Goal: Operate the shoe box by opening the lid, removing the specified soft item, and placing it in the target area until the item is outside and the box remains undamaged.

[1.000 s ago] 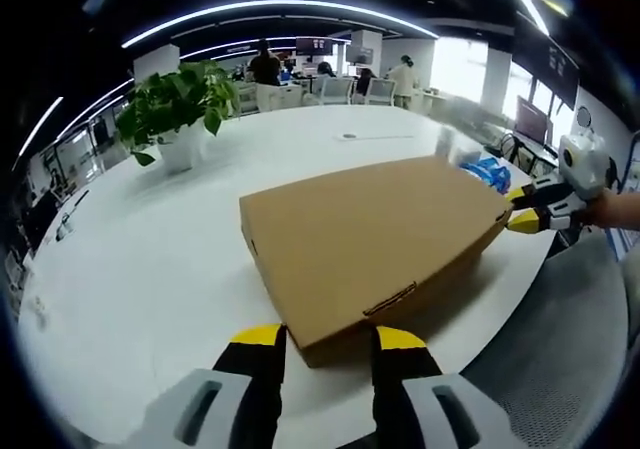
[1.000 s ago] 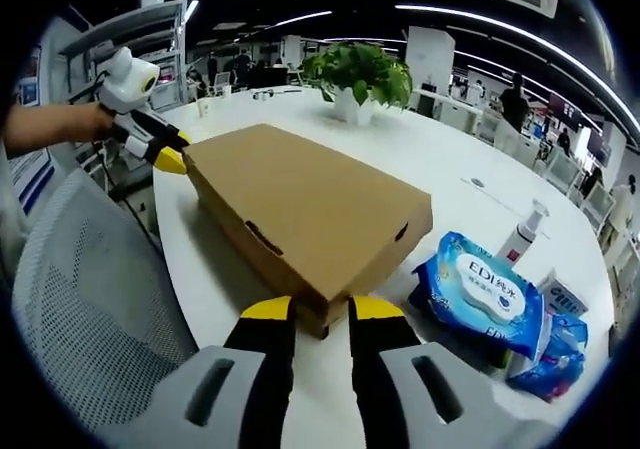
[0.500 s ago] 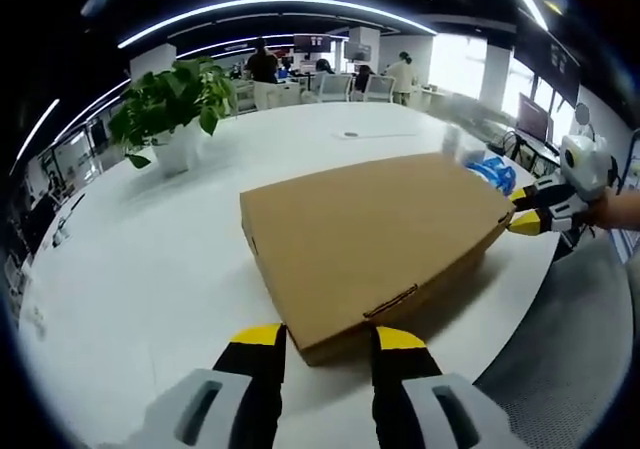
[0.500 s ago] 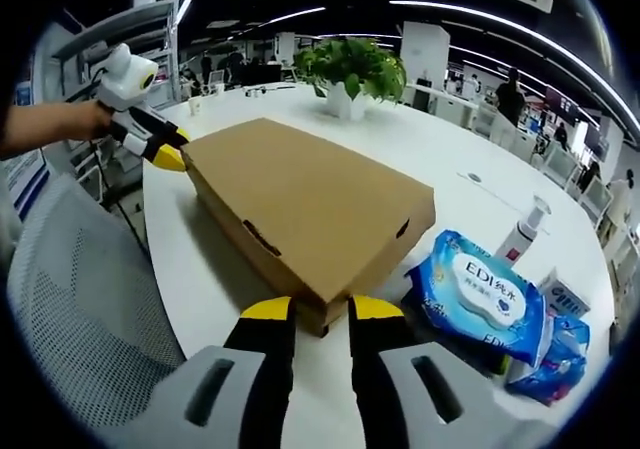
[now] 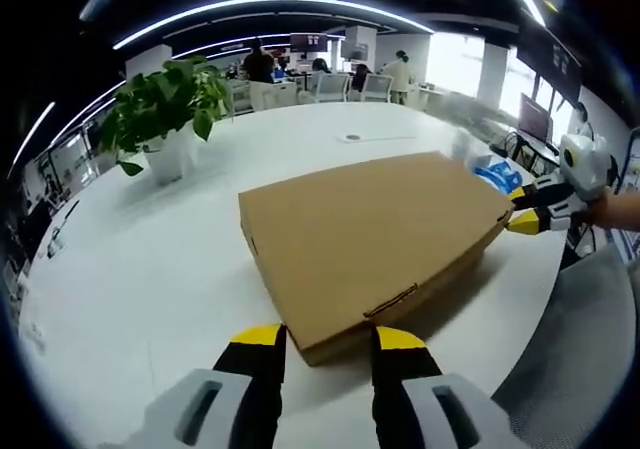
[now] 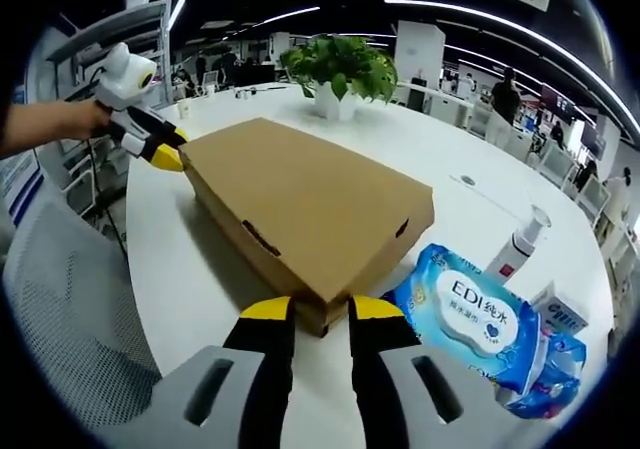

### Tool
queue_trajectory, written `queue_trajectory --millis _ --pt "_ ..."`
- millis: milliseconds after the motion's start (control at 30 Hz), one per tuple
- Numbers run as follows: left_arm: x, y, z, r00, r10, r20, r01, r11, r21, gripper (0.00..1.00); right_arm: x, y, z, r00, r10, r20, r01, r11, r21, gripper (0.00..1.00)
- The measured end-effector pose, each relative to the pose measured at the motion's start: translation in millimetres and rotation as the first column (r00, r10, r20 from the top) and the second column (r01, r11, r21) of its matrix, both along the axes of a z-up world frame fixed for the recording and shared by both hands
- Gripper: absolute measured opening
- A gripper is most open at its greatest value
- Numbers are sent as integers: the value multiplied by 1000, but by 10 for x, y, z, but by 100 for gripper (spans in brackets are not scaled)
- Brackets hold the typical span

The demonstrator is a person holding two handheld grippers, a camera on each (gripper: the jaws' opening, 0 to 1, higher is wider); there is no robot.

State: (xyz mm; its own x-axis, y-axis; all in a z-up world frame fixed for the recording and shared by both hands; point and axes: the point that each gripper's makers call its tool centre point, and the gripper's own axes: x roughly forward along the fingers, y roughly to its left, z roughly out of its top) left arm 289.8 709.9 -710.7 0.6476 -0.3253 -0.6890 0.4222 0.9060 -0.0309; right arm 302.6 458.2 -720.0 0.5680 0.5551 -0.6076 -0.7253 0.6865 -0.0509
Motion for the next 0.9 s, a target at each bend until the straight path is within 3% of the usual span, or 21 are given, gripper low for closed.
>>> queue_trajectory --millis 533,900 --pt "292 -31 -1 1000 -14 -2 14 1000 2 34 265 -31 -5 1000 -10 2 10 1000 -4 19" --pt "313 -21 -9 1000 7 -19 -7 1000 0 32 298 -43 -18 1000 -21 0 21 1000 6 20"
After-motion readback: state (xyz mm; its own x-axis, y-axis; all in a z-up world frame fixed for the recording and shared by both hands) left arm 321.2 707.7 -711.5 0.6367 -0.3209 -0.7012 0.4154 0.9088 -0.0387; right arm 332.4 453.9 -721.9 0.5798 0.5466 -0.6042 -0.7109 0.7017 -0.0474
